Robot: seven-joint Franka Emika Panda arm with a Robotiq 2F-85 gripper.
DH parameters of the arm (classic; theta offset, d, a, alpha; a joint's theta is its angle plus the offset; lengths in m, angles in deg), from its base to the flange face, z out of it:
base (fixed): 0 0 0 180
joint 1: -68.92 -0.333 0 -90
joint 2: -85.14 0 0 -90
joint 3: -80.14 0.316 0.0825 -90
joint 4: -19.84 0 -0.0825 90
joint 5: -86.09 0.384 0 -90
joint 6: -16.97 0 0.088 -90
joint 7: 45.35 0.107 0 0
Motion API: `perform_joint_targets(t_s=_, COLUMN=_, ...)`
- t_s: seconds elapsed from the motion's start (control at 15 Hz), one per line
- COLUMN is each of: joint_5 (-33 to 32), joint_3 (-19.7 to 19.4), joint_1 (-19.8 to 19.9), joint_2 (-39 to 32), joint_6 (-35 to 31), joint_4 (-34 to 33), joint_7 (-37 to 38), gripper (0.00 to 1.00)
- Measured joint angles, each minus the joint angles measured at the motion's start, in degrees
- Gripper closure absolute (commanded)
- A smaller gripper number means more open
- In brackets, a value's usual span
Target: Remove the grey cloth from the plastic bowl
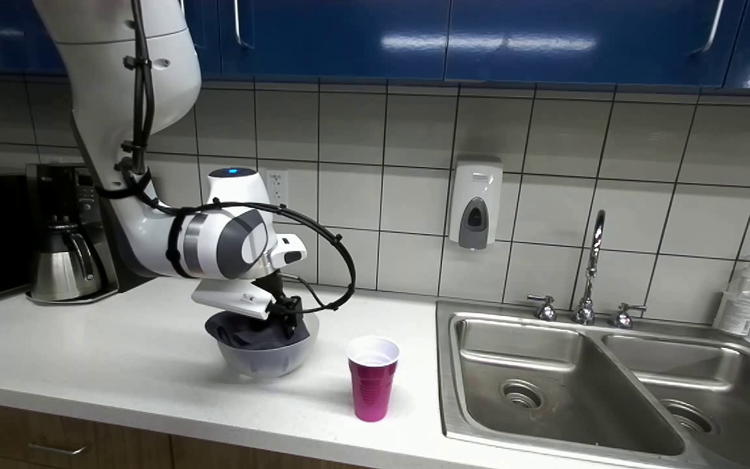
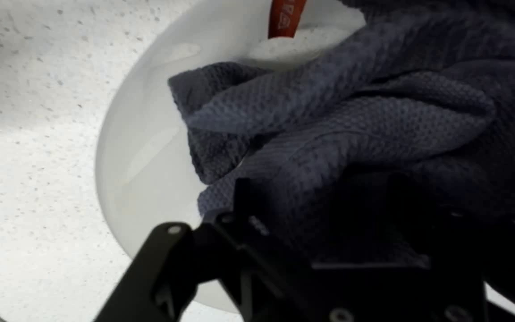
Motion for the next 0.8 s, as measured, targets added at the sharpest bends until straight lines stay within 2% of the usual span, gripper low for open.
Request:
perform_joint_targets(t_s=0.4, joint_5=0.93, joint_3=0.03, joint_1=0.0, joint_2=-0.2, joint_6=-1.42, joint_4=0.0, joint_7=-0.15, gripper=0.97)
perform_joint_targets(t_s=0.47, joint_5=1.08, joint_3=0.04, joint_1=0.0, joint_2=-0.2, joint_6=-1.6, joint_4=0.0, joint_7=-0.23, gripper=1.0)
perform_joint_targets(t_s=0.8, joint_5=1.43, joint_3=0.06, joint_1=0.0, joint_2=0.0, joint_6=-2.03, joint_4=0.16, joint_7=-0.29, gripper=0.99)
